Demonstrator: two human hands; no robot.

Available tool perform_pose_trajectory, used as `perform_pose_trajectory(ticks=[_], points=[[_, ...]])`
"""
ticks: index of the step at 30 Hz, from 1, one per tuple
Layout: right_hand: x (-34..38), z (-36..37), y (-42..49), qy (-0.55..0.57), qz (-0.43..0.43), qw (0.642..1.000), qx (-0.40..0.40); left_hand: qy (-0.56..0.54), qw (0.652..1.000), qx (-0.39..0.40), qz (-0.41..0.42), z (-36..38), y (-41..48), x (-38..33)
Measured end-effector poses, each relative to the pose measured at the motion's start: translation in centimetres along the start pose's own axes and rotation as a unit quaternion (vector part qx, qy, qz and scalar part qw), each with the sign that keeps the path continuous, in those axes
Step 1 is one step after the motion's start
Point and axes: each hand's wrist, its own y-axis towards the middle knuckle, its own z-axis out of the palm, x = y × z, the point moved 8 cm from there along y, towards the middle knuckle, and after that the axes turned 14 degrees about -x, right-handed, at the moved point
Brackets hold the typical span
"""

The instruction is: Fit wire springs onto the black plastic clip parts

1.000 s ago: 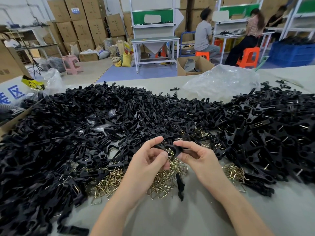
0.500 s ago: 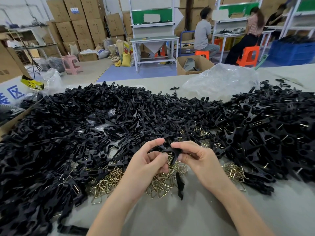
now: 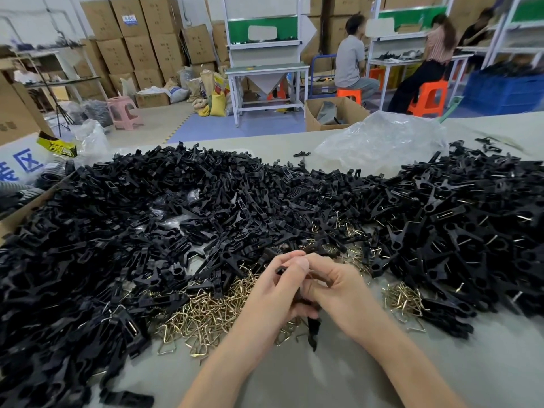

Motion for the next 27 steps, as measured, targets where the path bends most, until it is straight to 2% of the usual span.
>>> perform_pose_trajectory(ticks=[4, 7, 9, 13, 20, 24, 27], points=[[0.3, 0.6, -0.4, 0.007, -0.02, 1.0, 0.008, 0.056, 0.998, 0.036, 0.015, -0.1, 0.1, -0.1], [0.5, 0.4, -0.5, -0.057, -0.056, 0.997, -0.008, 0.087, 0.995, 0.045, 0.022, -0.3, 0.2, 0.1], [-0.1, 0.1, -0.5, -0.08, -0.049, 0.995, -0.013, 0.083, 0.996, 0.04, 0.021, -0.3, 0.2, 0.1], [-0.5, 0.1, -0.5, -0.025, -0.022, 0.999, -0.014, 0.066, 0.998, 0.015, 0.011, -0.6, 0.4, 0.3], [-0.4, -0.3, -0.2, -0.051, -0.058, 0.996, -0.032, 0.086, 0.995, 0.012, 0.046, -0.3, 0.4, 0.0], [-0.8, -0.1, -0.1, -0.041, -0.022, 0.999, -0.013, 0.113, 0.991, -0.018, 0.068, -0.6, 0.4, -0.1], [-0.7, -0.1, -0.2, 0.027, 0.031, 0.999, -0.006, 0.076, 0.995, -0.057, 0.043, -1.3, 0.6, -0.2]])
